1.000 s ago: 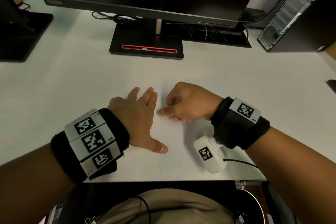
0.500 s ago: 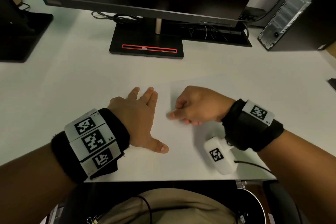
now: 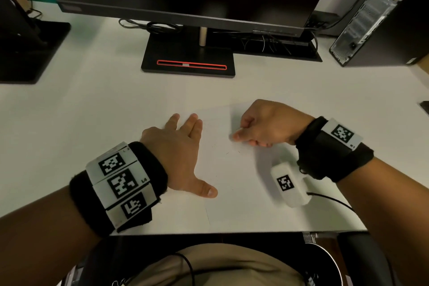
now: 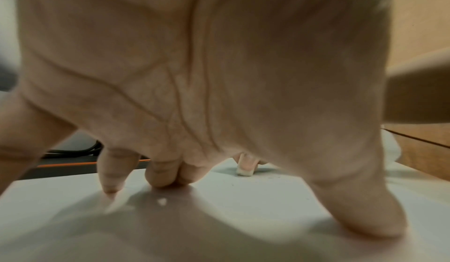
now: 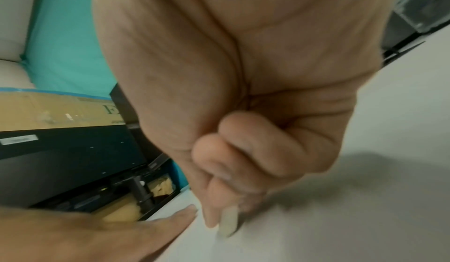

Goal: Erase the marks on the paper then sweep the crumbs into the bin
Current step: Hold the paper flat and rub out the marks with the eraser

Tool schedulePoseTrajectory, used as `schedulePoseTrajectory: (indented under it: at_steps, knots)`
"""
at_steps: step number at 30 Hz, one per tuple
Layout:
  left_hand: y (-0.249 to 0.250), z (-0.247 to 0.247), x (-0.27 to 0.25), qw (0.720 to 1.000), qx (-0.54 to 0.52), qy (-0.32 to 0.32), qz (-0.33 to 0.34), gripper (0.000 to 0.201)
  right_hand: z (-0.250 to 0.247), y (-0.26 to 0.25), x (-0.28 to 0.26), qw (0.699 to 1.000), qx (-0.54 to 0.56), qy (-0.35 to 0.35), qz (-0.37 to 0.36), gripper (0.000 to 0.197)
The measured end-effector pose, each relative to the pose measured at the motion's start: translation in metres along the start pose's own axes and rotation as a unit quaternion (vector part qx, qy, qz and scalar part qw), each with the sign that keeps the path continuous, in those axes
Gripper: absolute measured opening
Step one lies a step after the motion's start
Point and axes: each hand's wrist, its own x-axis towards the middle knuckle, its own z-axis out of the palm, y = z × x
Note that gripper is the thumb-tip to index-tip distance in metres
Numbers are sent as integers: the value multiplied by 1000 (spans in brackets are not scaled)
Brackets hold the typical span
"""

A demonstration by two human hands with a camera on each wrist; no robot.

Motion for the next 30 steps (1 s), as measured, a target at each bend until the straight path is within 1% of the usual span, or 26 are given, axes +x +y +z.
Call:
schedulePoseTrajectory:
  at_steps: [2, 4, 5, 8, 10, 11, 13, 14, 15, 18, 19, 21, 23, 25, 27, 28, 30]
  knots:
    - [0, 1, 1, 1000, 1, 1, 0, 145, 10, -8, -2, 999, -3, -31, -31, 36]
    - [0, 1, 1, 1000, 2, 3, 1, 145, 17, -12, -2, 997, -7, -60, -41, 36]
    - [-1, 0, 1, 1000, 2, 3, 1, 145, 14, -9, 1, 998, -10, -57, -32, 36]
    - [-1, 1, 0, 1000, 3, 7, 4, 145, -6, 4, 8, 1000, 6, 0, 17, 35]
    - [-1, 2, 0, 1000, 4, 8, 5, 145, -8, 3, 8, 1000, 3, 14, 9, 35]
    - [-1, 2, 0, 1000, 3, 8, 5, 145, -5, -1, 7, 1000, -5, 0, -9, 35]
    - [-2, 3, 1, 1000, 2, 7, 5, 145, 6, -9, 3, 998, -20, -55, -39, 37]
    - [-2, 3, 1, 1000, 2, 9, 5, 146, 8, -10, 2, 996, -26, -72, -41, 36]
    - [-2, 3, 1, 1000, 2, 10, 5, 146, 6, -8, 3, 996, -30, -74, -35, 35]
    - [-2, 4, 1, 1000, 2, 13, 7, 146, -8, 2, 8, 1000, -8, -25, 1, 29]
    - [-3, 4, 2, 1000, 2, 11, 7, 146, -10, 4, 9, 1000, -4, -6, 3, 25]
    - [-2, 4, 2, 1000, 4, 9, 8, 145, -6, 2, 8, 999, -33, 27, -28, 17]
    - [-2, 4, 2, 1000, 5, 8, 9, 145, 5, -4, 6, 990, -96, 53, -93, 17]
    - [-2, 4, 2, 1000, 6, 9, 8, 144, 13, -10, 1, 978, -144, 43, -146, 21]
    - [-2, 3, 1, 1000, 6, 7, 9, 144, 9, -8, 1, 977, -150, 18, -152, 21]
    - [-2, 3, 1, 1000, 6, 7, 10, 144, 3, -5, 4, 979, -145, 20, -142, 21]
    - [-2, 4, 2, 1000, 5, 8, 10, 145, -4, 0, 11, 981, -140, 52, -126, 23]
